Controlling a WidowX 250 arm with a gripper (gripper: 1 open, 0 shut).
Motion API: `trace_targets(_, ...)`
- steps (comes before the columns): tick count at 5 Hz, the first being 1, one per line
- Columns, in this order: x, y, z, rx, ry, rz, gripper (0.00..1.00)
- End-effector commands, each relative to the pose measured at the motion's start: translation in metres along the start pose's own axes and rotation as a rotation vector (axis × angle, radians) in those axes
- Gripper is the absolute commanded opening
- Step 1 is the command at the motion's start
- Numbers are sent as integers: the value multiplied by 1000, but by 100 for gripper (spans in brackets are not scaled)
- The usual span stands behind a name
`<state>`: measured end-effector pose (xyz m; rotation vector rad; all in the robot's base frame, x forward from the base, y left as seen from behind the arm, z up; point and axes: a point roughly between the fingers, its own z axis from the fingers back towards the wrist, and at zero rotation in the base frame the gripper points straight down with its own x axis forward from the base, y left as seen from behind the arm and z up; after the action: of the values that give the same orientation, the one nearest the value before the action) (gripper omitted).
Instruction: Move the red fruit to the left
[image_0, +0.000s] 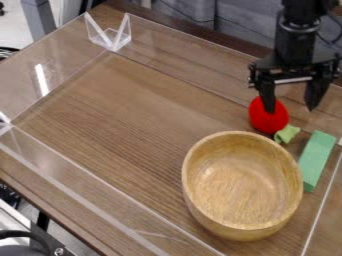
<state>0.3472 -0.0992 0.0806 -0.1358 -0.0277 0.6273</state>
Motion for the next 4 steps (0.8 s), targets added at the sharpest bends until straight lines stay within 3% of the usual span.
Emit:
trace_targets(1, -3, -4, 1, -16, -41, 24, 100)
trace_targets(3, 11, -12, 15, -32, -91, 152, 100)
trace_targets(4, 9, -7, 15, -21, -113, 137, 100)
